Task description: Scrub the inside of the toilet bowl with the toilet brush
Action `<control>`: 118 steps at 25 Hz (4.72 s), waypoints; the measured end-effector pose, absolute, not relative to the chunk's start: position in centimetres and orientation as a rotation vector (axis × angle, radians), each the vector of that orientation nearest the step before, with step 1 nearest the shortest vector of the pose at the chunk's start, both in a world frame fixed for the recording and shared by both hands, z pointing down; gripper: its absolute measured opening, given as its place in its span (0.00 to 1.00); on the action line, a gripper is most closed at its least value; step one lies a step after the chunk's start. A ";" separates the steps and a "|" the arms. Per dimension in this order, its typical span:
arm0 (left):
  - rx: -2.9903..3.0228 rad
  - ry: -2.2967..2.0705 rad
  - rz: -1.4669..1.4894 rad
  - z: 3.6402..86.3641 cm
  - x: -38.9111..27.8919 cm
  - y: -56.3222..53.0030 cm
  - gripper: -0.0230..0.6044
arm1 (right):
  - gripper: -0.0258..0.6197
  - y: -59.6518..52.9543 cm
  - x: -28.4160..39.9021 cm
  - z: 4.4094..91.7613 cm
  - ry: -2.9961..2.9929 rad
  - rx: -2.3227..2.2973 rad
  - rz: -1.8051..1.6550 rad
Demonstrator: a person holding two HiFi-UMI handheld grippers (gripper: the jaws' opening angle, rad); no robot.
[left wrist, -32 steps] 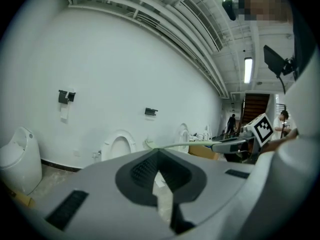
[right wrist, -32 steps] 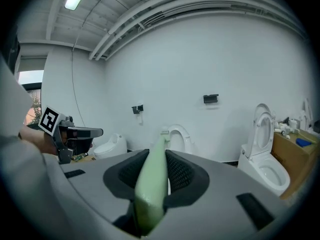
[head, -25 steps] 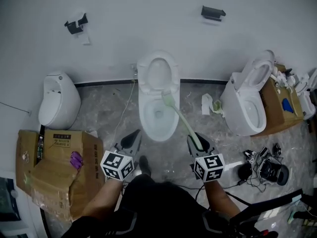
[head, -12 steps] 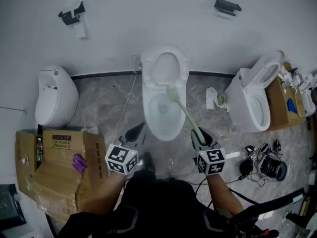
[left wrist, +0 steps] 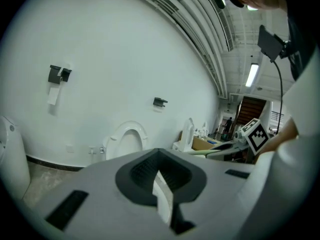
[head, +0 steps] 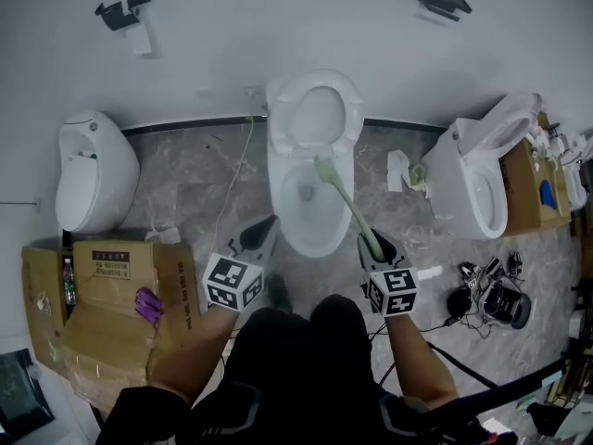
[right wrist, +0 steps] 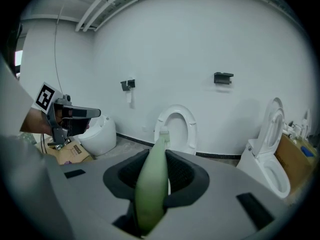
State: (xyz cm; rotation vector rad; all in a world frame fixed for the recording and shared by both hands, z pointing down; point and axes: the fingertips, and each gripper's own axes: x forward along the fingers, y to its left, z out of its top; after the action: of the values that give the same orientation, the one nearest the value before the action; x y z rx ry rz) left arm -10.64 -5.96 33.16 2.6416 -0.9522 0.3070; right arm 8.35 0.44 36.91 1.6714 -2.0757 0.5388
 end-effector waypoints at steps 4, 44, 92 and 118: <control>2.595 -0.965 0.320 35.3 -9.9 -7.3 0.05 | 0.20 -1.5 9.2 39.6 -2.073 1.614 0.554; 2.359 -1.095 0.567 58.3 -2.8 -13.9 0.05 | 0.20 -15.2 10.4 70.0 -2.034 1.109 0.558; 2.308 -0.996 0.548 60.5 -2.0 -9.9 0.05 | 0.20 -12.5 17.9 73.2 -1.776 1.320 0.566; 2.301 -0.996 0.543 60.7 -2.3 -7.6 0.05 | 0.20 -2.6 18.4 72.9 -1.830 1.216 0.599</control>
State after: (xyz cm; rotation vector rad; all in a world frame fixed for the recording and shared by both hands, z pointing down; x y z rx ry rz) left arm -2.31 -7.56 60.66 2.3006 -0.9957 0.5434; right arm 18.41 -2.62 72.89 1.2162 -1.8302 0.5992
